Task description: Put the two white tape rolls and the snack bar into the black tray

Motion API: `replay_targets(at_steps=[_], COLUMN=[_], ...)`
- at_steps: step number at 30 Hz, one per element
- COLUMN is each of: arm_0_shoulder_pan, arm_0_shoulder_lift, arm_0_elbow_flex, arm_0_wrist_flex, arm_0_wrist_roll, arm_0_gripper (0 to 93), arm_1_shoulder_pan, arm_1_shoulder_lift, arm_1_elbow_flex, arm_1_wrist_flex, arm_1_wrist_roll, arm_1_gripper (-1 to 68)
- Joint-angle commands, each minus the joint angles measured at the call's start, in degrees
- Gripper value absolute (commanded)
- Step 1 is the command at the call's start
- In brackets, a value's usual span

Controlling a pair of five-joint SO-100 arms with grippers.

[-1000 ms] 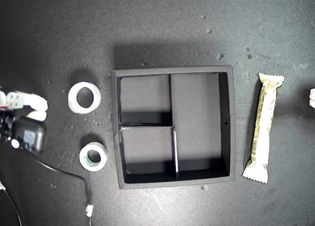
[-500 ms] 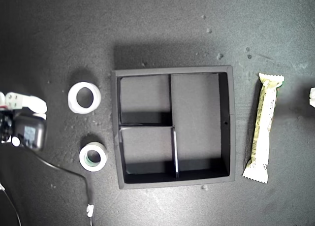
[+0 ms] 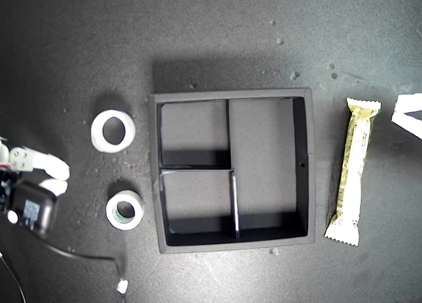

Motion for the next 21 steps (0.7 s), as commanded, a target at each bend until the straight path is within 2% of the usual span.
replay_targets(at_steps=[1,4,8,11,15,18,21], arm_0_shoulder_pan=[-0.1,-2.3,-6.4,-8.6,-10.5,-10.8,-11.3], arm_0_shoulder_lift=[2.7,2.7,-1.0,-17.2,-41.9,-52.1,-57.0], arm_0_elbow_flex=[-1.4,-5.7,-13.2,-25.3,-45.0,-50.8,-51.2], arm_0_wrist_flex=[-10.0,-12.9,-12.1,-11.3,-4.2,-2.6,-2.1], arm_0_wrist_roll=[7.6,13.2,16.7,19.2,21.4,21.7,20.6], arm_0_gripper=[12.9,14.1,14.1,14.5,16.5,17.4,18.0], arm_1_shoulder_pan=[1.1,2.2,2.9,3.5,4.1,4.7,0.3], arm_1_shoulder_lift=[0.3,0.3,0.3,0.3,0.3,-0.4,-0.5], arm_1_elbow_flex=[0.7,0.7,0.7,0.4,-2.4,-5.7,-11.8], arm_1_wrist_flex=[-2.4,-7.9,-10.0,-6.9,1.0,-3.3,-1.2], arm_1_wrist_roll=[5.4,6.2,13.0,21.8,27.1,7.8,-15.1], arm_1_gripper=[-0.1,2.9,17.0,22.3,27.5,26.8,25.9])
